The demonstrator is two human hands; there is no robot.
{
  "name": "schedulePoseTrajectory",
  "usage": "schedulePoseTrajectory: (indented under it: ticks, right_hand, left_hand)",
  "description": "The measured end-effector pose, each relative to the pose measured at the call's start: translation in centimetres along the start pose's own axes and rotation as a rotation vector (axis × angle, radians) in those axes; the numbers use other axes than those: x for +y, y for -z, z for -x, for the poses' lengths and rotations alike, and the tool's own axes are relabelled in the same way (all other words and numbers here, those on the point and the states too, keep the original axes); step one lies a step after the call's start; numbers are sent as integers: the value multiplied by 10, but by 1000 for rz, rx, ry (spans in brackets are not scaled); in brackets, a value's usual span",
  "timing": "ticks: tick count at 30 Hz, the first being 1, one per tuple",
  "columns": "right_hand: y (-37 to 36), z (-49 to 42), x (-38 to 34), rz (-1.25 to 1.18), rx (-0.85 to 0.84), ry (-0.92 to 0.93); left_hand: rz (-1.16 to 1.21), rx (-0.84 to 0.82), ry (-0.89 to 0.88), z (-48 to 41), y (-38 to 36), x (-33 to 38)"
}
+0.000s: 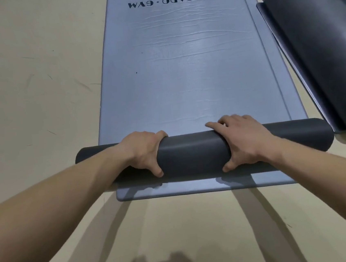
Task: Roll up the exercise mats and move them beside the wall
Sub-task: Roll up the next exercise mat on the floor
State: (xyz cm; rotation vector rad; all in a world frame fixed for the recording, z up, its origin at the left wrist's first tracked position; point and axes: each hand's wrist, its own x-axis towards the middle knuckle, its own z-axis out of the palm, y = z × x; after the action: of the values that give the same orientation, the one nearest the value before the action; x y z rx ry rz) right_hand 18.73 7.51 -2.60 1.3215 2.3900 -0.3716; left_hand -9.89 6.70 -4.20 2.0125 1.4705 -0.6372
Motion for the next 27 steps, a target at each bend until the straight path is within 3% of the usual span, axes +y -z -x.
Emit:
schedulePoseTrajectory:
  ticks: [2, 4, 7, 9, 11, 16, 20, 21, 23, 25, 27]
  right_hand:
    - [-25, 13, -6, 106, 224, -7]
    - [-43, 18, -11, 143, 315, -20]
    - [-26, 0, -2, 120, 191, -2]
    - [-4, -16, 7, 74, 49, 17]
    - [-2, -27, 11, 90, -4, 3]
    - [-15, -18, 1, 156, 97, -106]
    - [19, -24, 13, -34, -196, -34]
    - [20, -23, 12, -58, -260, -20]
    - [16, -19, 10, -90, -293, -20]
    - [8, -15, 8, -99, -252, -32]
    - [-6, -8, 7, -33, -116, -44]
  left_hand:
    - [82, -92, 7, -7, 11, -1]
    - [45, -48, 17, -4, 9, 1]
    - [-214, 311, 88, 17, -34, 13]
    - [-319, 440, 76, 19, -53, 13]
    - [-268, 427, 39, 11, -41, 3]
    - [-152, 250, -25, -4, -7, -7]
    - [31, -35, -34, -1, 14, -8]
    - [21, -42, -23, 3, 10, -4]
    - [-98, 138, 19, 18, -14, 7]
    - [-145, 283, 27, 27, -36, 15]
    - [-71, 230, -3, 23, -28, 13]
